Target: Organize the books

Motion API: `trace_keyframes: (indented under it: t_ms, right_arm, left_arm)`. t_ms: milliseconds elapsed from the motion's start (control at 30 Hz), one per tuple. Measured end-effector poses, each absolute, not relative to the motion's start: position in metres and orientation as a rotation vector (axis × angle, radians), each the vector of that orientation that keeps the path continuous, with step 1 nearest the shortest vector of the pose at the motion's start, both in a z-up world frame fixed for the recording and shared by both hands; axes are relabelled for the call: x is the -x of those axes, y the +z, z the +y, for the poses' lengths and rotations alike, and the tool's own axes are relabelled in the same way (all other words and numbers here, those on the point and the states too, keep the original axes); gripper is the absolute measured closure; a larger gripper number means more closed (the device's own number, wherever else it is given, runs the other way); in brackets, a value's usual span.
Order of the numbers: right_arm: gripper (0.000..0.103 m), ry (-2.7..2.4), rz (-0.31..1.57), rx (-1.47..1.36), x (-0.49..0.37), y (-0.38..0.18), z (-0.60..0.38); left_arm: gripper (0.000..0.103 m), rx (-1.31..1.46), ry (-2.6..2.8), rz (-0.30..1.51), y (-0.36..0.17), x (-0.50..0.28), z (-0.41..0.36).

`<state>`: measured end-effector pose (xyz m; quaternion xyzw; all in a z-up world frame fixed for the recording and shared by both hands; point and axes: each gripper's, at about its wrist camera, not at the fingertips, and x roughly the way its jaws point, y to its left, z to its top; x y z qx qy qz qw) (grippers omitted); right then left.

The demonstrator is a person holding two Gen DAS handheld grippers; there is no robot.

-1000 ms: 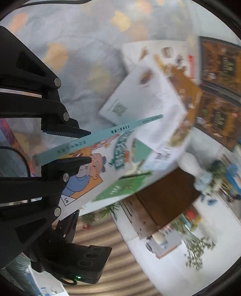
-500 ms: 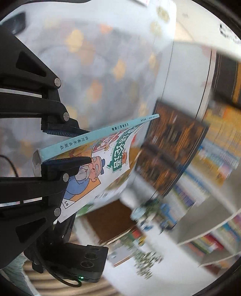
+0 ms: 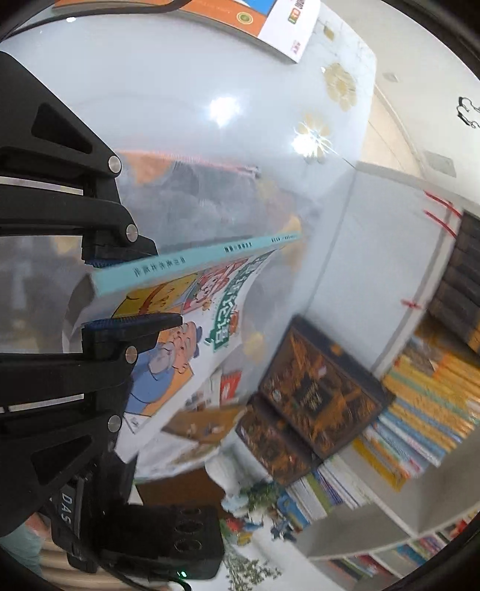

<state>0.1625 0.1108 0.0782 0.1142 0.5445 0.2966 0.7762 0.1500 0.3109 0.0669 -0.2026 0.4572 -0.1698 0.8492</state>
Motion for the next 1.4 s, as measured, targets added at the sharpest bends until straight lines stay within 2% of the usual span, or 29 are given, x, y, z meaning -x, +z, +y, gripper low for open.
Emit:
trace_keyframes:
  t_ms: [300, 467, 800, 900, 1000, 1200, 1400]
  right_arm:
    - [0.063, 0.585, 1.263, -0.179, -0.174, 0.034, 0.123]
    - [0.062, 0.555, 1.338, -0.224, -0.172, 0.013, 0.115]
    - [0.062, 0.504, 1.342, -0.232, -0.114, 0.026, 0.064]
    - [0.056, 0.481, 1.292, -0.204, -0.089, 0.047, 0.045]
    - [0.050, 0.434, 1.226, -0.158, -0.064, 0.068, 0.026]
    - [0.049, 0.351, 1.151, -0.155, -0.026, 0.097, -0.019]
    - [0.048, 0.292, 1.153, -0.229, 0.002, 0.099, -0.075]
  left_arm:
    - [0.081, 0.493, -0.295, 1.065, 0.018, -0.155, 0.321]
    - [0.078, 0.370, -0.176, 1.151, 0.018, -0.137, 0.318]
    - [0.075, 0.039, -0.053, 1.084, 0.073, -0.088, 0.276]
    - [0.075, -0.044, -0.070, 1.034, 0.090, -0.076, 0.249]
    - [0.075, -0.061, -0.114, 0.999, 0.107, -0.064, 0.219]
    - [0.071, -0.073, -0.192, 0.961, 0.128, -0.048, 0.166]
    - [0.066, -0.075, -0.266, 0.967, 0.136, -0.031, 0.126]
